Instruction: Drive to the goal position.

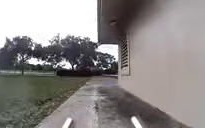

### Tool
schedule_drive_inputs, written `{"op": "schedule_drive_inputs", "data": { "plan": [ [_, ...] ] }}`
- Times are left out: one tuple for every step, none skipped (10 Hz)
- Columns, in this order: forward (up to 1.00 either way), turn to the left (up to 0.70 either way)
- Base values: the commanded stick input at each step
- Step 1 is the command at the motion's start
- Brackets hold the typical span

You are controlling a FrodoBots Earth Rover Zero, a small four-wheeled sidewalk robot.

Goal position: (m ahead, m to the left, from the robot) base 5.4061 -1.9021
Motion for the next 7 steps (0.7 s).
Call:
{"op": "schedule_drive_inputs", "data": {
  "plan": [
    [0.69, 0.03],
    [0.69, 0.03],
    [0.69, 0.03],
    [0.69, 0.03],
    [0.69, 0.03],
    [0.69, 0.03],
    [0.69, 0.03]
  ]
}}
